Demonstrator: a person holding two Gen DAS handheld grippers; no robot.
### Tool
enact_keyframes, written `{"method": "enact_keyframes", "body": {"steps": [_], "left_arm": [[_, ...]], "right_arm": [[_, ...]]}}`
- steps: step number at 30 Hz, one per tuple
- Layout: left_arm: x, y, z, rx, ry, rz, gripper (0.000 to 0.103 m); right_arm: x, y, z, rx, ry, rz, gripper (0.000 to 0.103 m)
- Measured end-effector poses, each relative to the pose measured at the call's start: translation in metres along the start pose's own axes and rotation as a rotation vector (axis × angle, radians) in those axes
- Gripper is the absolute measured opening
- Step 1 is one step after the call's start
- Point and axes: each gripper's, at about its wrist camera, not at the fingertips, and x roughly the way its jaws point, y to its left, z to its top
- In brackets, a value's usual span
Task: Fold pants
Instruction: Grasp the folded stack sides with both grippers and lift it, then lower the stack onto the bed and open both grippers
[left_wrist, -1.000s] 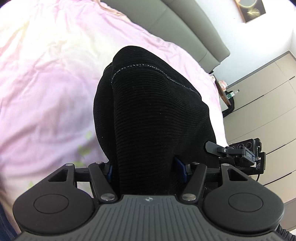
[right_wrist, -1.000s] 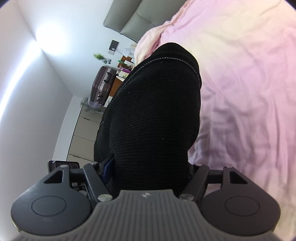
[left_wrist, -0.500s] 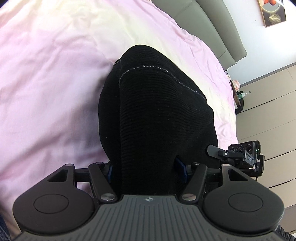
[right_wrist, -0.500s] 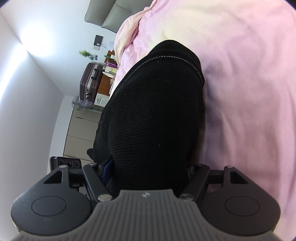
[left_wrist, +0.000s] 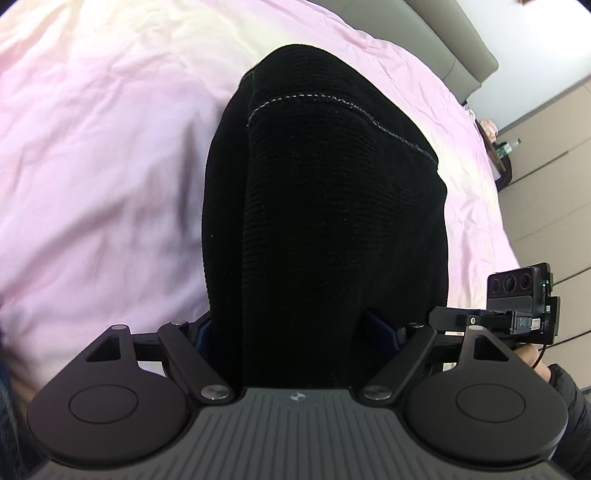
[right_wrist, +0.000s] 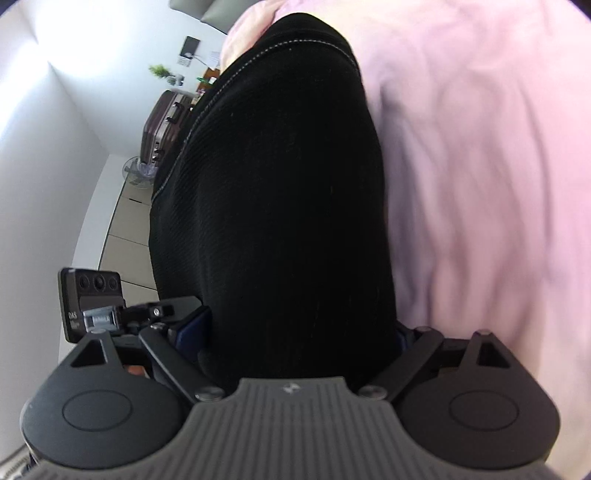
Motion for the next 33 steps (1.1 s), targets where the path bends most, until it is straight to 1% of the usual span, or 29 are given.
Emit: {"method": "enact_keyframes", "body": {"steps": [2, 3, 5, 6, 7, 8, 9, 11, 13, 15, 16, 17, 18, 19, 20, 21, 22, 23, 24, 25, 26, 27, 29, 30, 31, 32, 33], "left_arm": [[-0.011, -0.006, -0.006, 0.018, -0.015, 0.041, 0.095], [-0.016, -0.009, -0.008, 0.022, -0.024, 0.065, 0.095], [-0.028, -0.010, -0.014, 0.014, -0.023, 0.120, 0.095], [-0.030, -0.008, -0.019, 0.001, -0.002, 0.139, 0.095], [-0.033, -0.007, -0.025, -0.009, 0.006, 0.145, 0.095], [-0.034, -0.010, -0.030, -0.006, 0.003, 0.151, 0.095], [-0.034, -0.015, -0.034, 0.011, 0.008, 0.170, 0.095], [-0.033, -0.036, -0.042, 0.085, 0.013, 0.250, 0.095], [-0.035, -0.055, -0.052, 0.153, 0.026, 0.333, 0.094], [-0.028, -0.075, -0.060, 0.196, 0.067, 0.410, 0.093], [-0.025, -0.076, -0.069, 0.207, 0.105, 0.443, 0.089], [-0.019, -0.080, -0.077, 0.218, 0.137, 0.478, 0.085], [-0.015, -0.083, -0.085, 0.239, 0.159, 0.518, 0.073], [-0.013, -0.091, -0.090, 0.263, 0.162, 0.543, 0.068], [-0.015, -0.101, -0.095, 0.277, 0.142, 0.553, 0.068], [-0.021, -0.112, -0.098, 0.275, 0.105, 0.549, 0.070], [-0.029, -0.125, -0.102, 0.257, 0.054, 0.528, 0.079], [-0.036, -0.135, -0.105, 0.227, 0.004, 0.498, 0.084], [-0.043, -0.145, -0.110, 0.194, -0.047, 0.466, 0.093], [-0.047, -0.155, -0.115, 0.172, -0.083, 0.439, 0.095], [-0.049, -0.163, -0.120, 0.164, -0.103, 0.425, 0.095], [-0.049, -0.170, -0.124, 0.163, -0.122, 0.428, 0.095], [-0.049, -0.184, -0.132, 0.164, -0.182, 0.487, 0.097], [-0.049, -0.189, -0.134, 0.162, -0.212, 0.517, 0.101], [-0.050, -0.193, -0.136, 0.157, -0.237, 0.538, 0.103], [-0.050, -0.197, -0.136, 0.155, -0.252, 0.545, 0.103], [-0.050, -0.199, -0.137, 0.155, -0.262, 0.546, 0.103]], "right_arm": [[-0.010, -0.001, -0.012, -0.009, -0.001, -0.010, 0.086], [-0.013, -0.002, -0.017, -0.019, 0.013, -0.023, 0.086], [-0.017, 0.002, -0.029, -0.094, 0.061, -0.095, 0.084], [-0.017, 0.007, -0.037, -0.152, 0.081, -0.143, 0.077], [-0.017, 0.013, -0.045, -0.226, 0.095, -0.196, 0.073], [-0.016, 0.020, -0.054, -0.304, 0.106, -0.258, 0.066], [-0.016, 0.027, -0.061, -0.362, 0.109, -0.303, 0.065], [-0.019, 0.038, -0.074, -0.424, 0.109, -0.366, 0.065], [-0.024, 0.044, -0.085, -0.448, 0.102, -0.410, 0.065], [-0.030, 0.049, -0.091, -0.450, 0.088, -0.432, 0.066], [-0.034, 0.052, -0.094, -0.444, 0.078, -0.437, 0.067], [-0.036, 0.058, -0.094, -0.436, 0.064, -0.440, 0.070], [-0.044, 0.061, -0.099, -0.432, 0.044, -0.444, 0.075], [-0.053, 0.064, -0.103, -0.433, 0.021, -0.447, 0.077], [-0.063, 0.067, -0.112, -0.435, -0.011, -0.450, 0.082], [-0.072, 0.069, -0.113, -0.431, -0.041, -0.456, 0.088], [-0.081, 0.071, -0.116, -0.426, -0.065, -0.462, 0.091], [-0.091, 0.070, -0.120, -0.419, -0.083, -0.467, 0.094], [-0.098, 0.072, -0.123, -0.408, -0.100, -0.476, 0.095], [-0.105, 0.074, -0.127, -0.395, -0.117, -0.492, 0.096], [-0.121, 0.074, -0.133, -0.380, -0.131, -0.519, 0.098], [-0.126, 0.076, -0.134, -0.370, -0.141, -0.551, 0.098], [-0.135, 0.087, -0.136, -0.342, -0.142, -0.666, 0.098], [-0.135, 0.091, -0.134, -0.323, -0.134, -0.727, 0.098], [-0.135, 0.097, -0.129, -0.305, -0.124, -0.786, 0.098], [-0.134, 0.102, -0.125, -0.303, -0.122, -0.819, 0.098], [-0.138, 0.107, -0.124, -0.320, -0.138, -0.829, 0.098]]}}
